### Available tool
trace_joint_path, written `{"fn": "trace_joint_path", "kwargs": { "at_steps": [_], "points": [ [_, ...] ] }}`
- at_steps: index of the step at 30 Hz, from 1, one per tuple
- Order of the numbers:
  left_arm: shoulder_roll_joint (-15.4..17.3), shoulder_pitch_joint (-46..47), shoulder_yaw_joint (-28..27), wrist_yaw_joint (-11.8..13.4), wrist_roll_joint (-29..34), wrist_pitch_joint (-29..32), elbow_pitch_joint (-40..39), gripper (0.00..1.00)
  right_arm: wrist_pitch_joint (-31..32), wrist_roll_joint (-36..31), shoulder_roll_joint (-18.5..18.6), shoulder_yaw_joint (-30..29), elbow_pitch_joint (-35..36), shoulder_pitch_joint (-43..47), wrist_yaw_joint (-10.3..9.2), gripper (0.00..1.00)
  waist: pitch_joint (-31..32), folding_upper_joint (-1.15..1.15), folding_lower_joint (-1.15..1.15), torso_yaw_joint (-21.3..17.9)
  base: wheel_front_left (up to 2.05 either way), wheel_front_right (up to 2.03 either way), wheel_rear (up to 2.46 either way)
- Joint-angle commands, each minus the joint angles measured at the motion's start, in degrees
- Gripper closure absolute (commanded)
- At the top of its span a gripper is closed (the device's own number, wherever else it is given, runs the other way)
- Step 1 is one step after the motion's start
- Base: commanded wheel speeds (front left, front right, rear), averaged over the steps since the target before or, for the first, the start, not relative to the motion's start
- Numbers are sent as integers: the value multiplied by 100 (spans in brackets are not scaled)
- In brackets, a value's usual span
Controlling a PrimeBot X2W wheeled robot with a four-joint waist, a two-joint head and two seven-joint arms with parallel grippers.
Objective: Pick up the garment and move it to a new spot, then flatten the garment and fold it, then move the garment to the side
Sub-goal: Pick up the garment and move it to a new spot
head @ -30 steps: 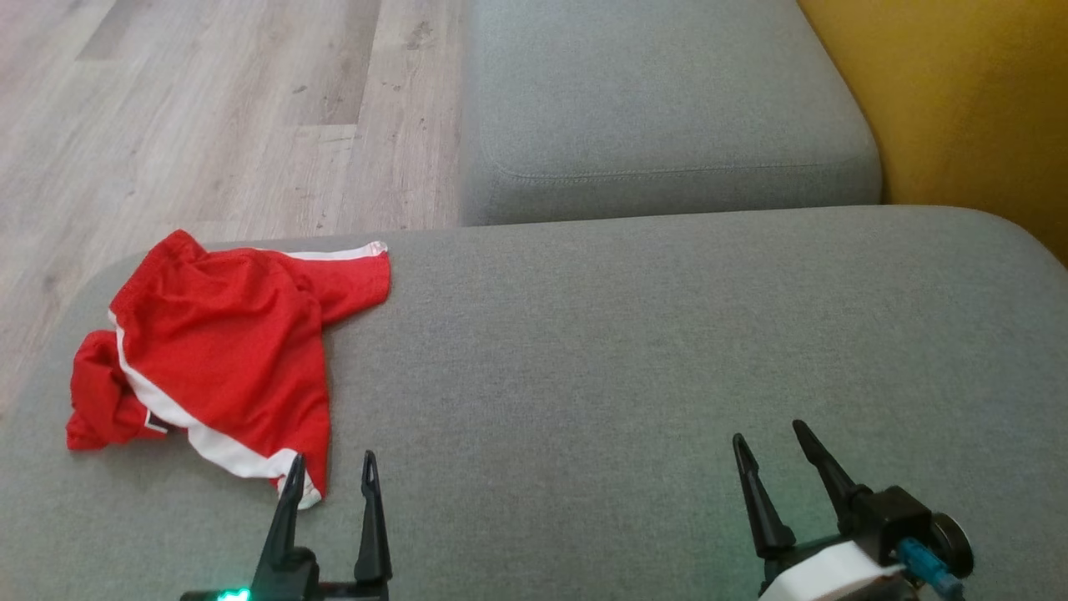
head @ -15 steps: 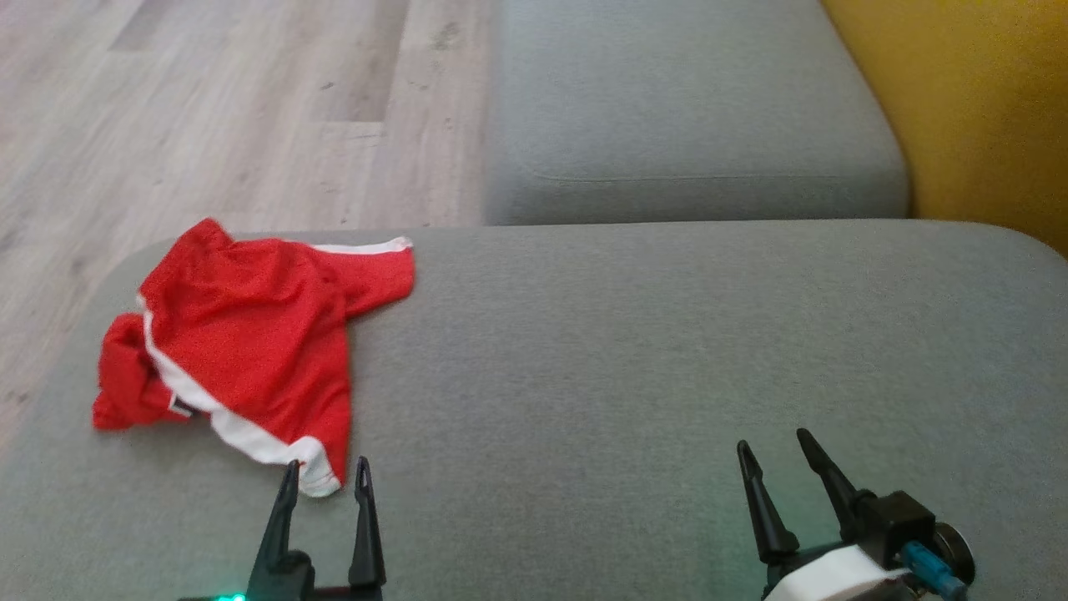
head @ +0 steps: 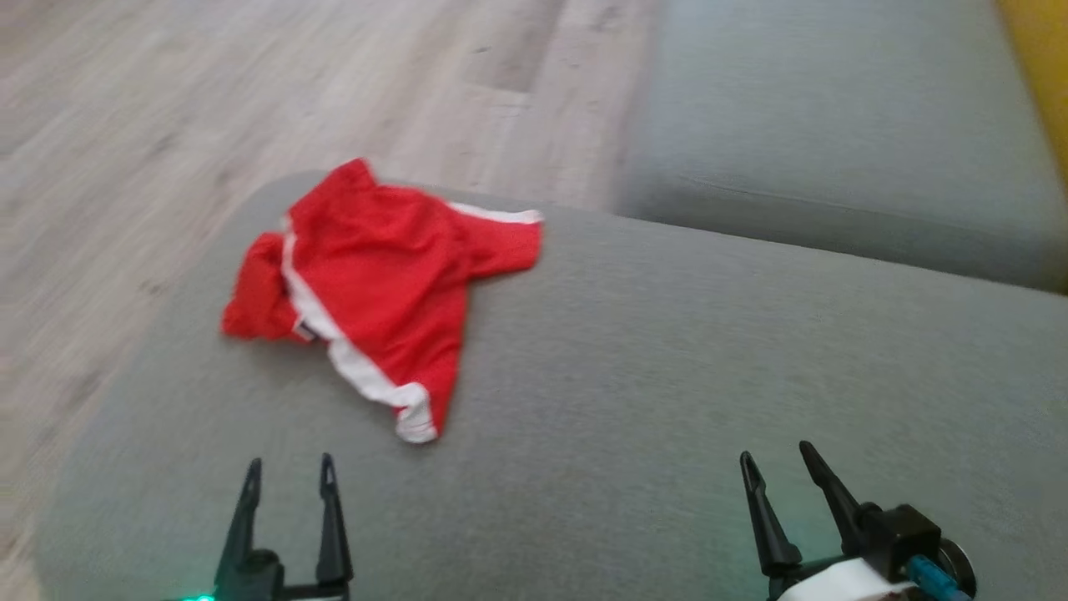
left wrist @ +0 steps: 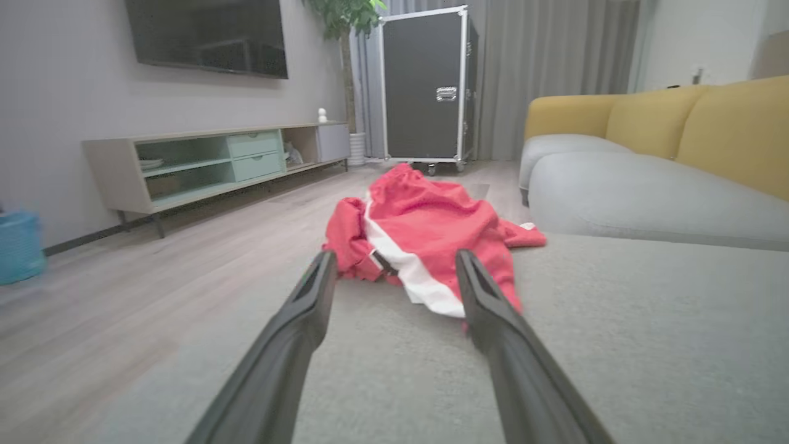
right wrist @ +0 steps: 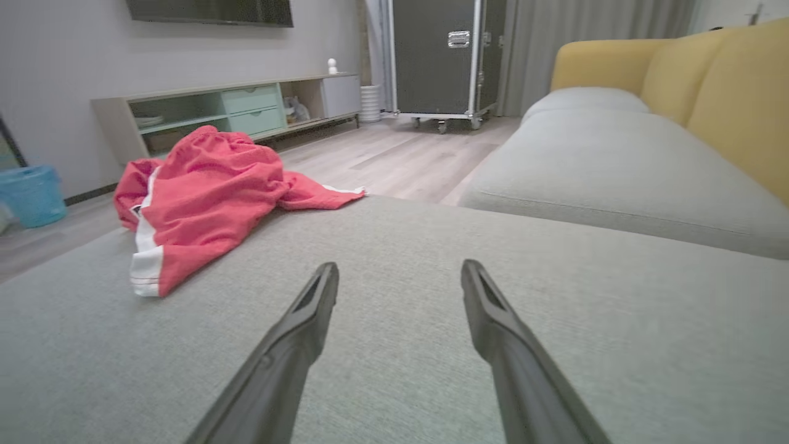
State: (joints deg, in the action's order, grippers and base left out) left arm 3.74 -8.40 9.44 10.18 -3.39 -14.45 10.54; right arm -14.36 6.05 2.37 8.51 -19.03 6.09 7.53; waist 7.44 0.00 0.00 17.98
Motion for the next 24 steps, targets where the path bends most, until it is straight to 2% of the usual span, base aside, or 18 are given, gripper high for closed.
{"fn": "trace_joint_path", "kwargs": {
  "at_steps": [1,5,15,20,24],
  "points": [
    [38,198,-201,42,44,-55,-207,0,-63,9,51,117,167,-265,-4,0,-68,0,0,320,0,0,0],
    [75,152,-325,56,25,-55,-222,0,-63,7,51,132,121,-260,-4,0,-101,0,0,616,0,0,0],
    [146,108,-695,146,-12,-55,-786,0,-63,-247,51,-6,79,-265,-4,0,-412,0,0,857,0,0,0],
    [423,581,-940,-39,-22,-55,-1200,0,-63,-553,51,-112,129,-329,-4,0,-895,0,0,825,0,0,0],
    [664,1469,-896,-253,79,-55,-1286,0,-63,-888,115,-238,182,-470,-4,0,-1422,0,0,808,0,0,0]
  ]
}}
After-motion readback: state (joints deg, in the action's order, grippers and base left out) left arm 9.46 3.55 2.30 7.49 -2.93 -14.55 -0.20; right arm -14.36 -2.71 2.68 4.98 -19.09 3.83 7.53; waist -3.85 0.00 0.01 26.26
